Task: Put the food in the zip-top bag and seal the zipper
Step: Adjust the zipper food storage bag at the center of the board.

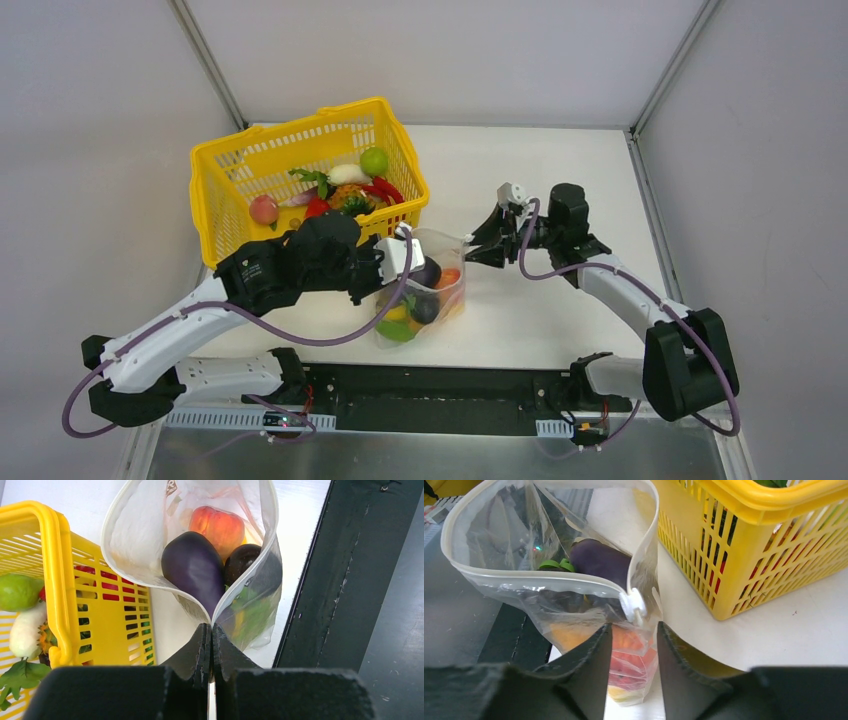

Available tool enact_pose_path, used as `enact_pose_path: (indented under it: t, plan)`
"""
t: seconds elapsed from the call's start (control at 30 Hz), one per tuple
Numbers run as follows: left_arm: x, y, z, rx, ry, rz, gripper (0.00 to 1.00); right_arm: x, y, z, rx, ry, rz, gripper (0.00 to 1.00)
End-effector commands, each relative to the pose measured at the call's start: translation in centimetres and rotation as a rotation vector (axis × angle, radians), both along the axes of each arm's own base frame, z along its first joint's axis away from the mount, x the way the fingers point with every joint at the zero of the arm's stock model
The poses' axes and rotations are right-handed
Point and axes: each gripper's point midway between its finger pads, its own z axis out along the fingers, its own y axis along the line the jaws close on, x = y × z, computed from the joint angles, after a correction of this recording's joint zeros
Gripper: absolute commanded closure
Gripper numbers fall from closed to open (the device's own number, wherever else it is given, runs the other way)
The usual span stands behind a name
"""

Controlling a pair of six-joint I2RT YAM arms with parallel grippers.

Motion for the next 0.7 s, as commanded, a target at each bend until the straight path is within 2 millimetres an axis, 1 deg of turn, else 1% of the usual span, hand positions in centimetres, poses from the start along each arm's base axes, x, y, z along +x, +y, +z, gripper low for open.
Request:
enact_pose_path:
  t: [0.0, 0.03, 0.1, 0.13, 0.2, 0.23, 0.33, 0.43, 0.47, 0.57, 0.67]
  plan:
    - [0.3, -0.4, 2.4, -0.071, -0.051, -0.012, 1.00, -0.4, 0.7, 2.6, 0.053, -0.143, 0.080, 0.64]
    - [0.4, -0.4, 2.4, -0.074, -0.054, -0.009, 1.00, -0.6, 0.8, 2.7, 0.056, -0.146, 0.088, 0.68]
    - [0.4, -0.2, 2.4, -0.074, -0.059, 0.001, 1.00, -0.8, 0.8, 2.9, 0.057, -0.151, 0.087, 0.73]
    - [0.5, 0.0, 2.3, -0.074, -0.060, 0.008, 1.00, -0.7, 0.7, 3.0, 0.056, -0.155, 0.073, 0.78]
    - [0.5, 0.5, 2.0, -0.071, -0.059, 0.028, 1.00, -0.2, 0.7, 3.0, 0.048, -0.150, 0.032, 0.88]
    - [0.4, 0.8, 2.0, -0.079, -0.062, 0.037, 1.00, -0.1, 0.6, 2.9, 0.042, -0.144, 0.015, 0.99]
    - [0.3, 2.0, 1.5, -0.094, -0.069, 0.081, 1.00, 0.6, 0.3, 2.8, 0.029, -0.103, -0.061, 1.00]
    - [0.5, 3.9, 1.1, -0.111, -0.086, 0.164, 1.00, 1.3, -0.3, 2.9, 0.023, -0.061, -0.164, 1.00]
    - [0.6, 4.5, 0.4, -0.112, -0.084, 0.192, 1.00, 1.4, -0.6, 3.1, 0.026, -0.051, -0.201, 1.00]
    - [0.9, 6.1, -0.6, -0.139, -0.094, 0.277, 1.00, 1.1, -1.4, 3.3, 0.036, -0.037, -0.260, 1.00]
    - [1.2, 7.3, -1.3, -0.158, -0.116, 0.335, 1.00, 0.4, -1.9, 3.3, 0.046, -0.021, -0.285, 1.00]
